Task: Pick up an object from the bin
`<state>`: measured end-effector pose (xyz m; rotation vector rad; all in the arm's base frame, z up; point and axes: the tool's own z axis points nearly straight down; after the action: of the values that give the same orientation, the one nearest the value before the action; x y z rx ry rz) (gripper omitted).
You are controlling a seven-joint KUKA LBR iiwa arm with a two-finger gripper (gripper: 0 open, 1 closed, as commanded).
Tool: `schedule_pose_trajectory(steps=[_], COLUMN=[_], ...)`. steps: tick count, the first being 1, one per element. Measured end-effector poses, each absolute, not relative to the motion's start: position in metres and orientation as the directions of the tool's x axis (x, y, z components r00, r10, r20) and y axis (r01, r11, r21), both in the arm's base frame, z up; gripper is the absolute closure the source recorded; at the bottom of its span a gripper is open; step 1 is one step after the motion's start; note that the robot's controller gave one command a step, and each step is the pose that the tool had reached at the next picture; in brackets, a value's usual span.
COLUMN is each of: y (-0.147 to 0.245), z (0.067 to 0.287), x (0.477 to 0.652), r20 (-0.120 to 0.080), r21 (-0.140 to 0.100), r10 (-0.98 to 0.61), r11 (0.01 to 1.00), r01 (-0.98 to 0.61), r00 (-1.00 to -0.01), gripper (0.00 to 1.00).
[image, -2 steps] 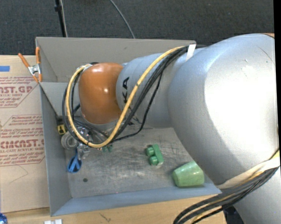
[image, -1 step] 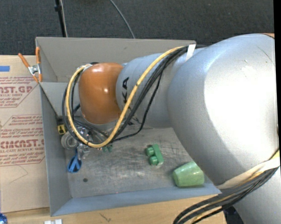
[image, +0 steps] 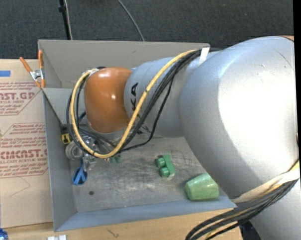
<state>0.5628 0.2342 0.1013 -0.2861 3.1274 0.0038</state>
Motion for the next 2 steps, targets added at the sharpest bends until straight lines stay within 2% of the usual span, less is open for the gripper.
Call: schedule_pose_trajectory(steps=[2], y=[0.2343], z=[0.1013], x=[0.5628], r20=[-0.001], r21=[0.002], r10=[-0.182], r11=[0.983], r01=[-0.182], r00=[-0.983], gripper=[1.00])
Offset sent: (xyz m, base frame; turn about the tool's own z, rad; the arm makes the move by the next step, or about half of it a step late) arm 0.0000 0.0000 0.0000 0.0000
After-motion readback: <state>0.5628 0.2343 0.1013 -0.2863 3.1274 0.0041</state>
